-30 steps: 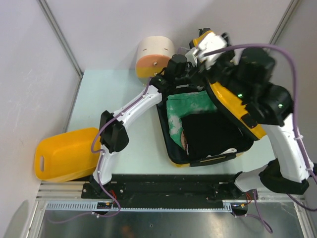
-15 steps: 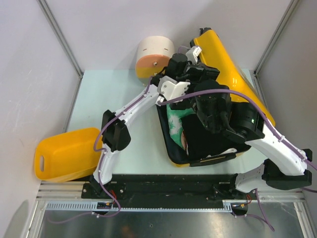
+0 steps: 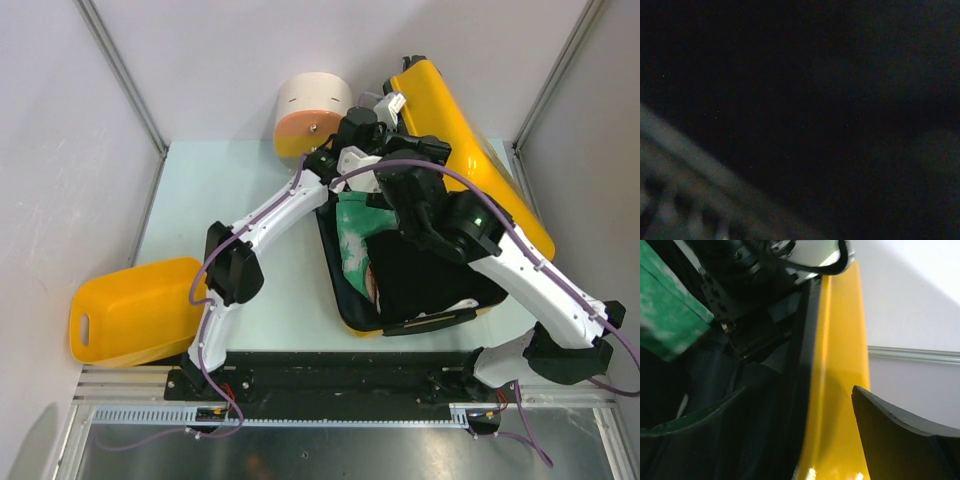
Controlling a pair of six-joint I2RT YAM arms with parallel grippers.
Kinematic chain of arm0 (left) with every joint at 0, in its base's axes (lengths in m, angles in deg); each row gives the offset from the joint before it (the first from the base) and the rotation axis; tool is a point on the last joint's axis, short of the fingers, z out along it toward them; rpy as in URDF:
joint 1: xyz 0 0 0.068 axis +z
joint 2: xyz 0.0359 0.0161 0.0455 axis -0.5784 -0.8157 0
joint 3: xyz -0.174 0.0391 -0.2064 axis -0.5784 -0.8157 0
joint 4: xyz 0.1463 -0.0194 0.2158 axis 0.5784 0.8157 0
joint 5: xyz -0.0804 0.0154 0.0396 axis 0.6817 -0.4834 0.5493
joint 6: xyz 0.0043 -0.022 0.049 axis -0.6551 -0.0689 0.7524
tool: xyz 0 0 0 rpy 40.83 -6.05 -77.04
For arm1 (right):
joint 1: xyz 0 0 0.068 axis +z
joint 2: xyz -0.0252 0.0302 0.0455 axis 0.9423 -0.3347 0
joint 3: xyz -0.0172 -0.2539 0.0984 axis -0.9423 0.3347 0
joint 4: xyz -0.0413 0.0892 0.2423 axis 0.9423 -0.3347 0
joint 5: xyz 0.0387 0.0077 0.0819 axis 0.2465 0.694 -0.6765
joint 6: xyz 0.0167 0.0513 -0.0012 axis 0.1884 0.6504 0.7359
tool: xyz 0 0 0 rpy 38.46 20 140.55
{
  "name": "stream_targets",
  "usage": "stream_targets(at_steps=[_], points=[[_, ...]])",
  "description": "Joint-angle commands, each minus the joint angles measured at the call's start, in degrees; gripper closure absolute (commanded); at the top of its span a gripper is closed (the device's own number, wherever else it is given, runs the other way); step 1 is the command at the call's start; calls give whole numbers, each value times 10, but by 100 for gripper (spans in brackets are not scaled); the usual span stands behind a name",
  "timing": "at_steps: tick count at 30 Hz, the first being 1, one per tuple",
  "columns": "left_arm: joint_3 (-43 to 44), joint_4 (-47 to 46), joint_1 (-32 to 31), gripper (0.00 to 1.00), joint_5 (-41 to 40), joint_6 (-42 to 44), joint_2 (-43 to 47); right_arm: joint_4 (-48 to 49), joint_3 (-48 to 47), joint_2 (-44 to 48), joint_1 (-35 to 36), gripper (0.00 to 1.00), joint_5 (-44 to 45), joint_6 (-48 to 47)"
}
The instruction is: Open, take out, and arrange the luggage
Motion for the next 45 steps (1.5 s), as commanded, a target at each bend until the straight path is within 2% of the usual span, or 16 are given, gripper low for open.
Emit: stream_targets(at_steps=[1,3,4,6,7,10,16,19,22,25,31,36,42,43,44,45], points=[[1,-15,4,0,14,-9,13,108,94,46,-27,18,25,-97],[-6,-15,8,0,15,-11,14,157,130,75,-26,30,44,-135],[-8,-15,9,0,15,-12,16,194,150,82,-26,43,48,-164],[-17,-15,13,0,17,-15,20,229,166,100,-31,59,57,-191],[-21,-14,14,0,18,-16,24,265,173,105,-34,77,59,-209],[-45,-14,22,0,20,-15,41,328,199,126,-57,100,57,-268],[-160,-14,51,0,16,-7,137,354,201,151,-127,100,12,-271],[-253,-14,72,0,20,-2,192,358,200,163,-157,100,-21,-253],[-375,-13,101,0,32,3,277,379,204,178,-179,100,-42,-248],[-542,-8,138,0,43,0,372,397,203,196,-203,100,-71,-245],[-726,37,162,0,26,28,499,425,207,216,-225,100,-96,-244],[-785,36,138,6,40,-12,495,446,209,216,-255,100,-106,-253],[-729,16,68,12,41,9,428,463,214,222,-303,100,-125,-256],[-712,15,62,17,43,10,416,467,216,224,-313,100,-133,-256],[-704,13,53,33,46,7,387,471,218,225,-323,100,-138,-256],[-696,9,49,41,49,3,373,476,219,225,-331,100,-143,-254]])
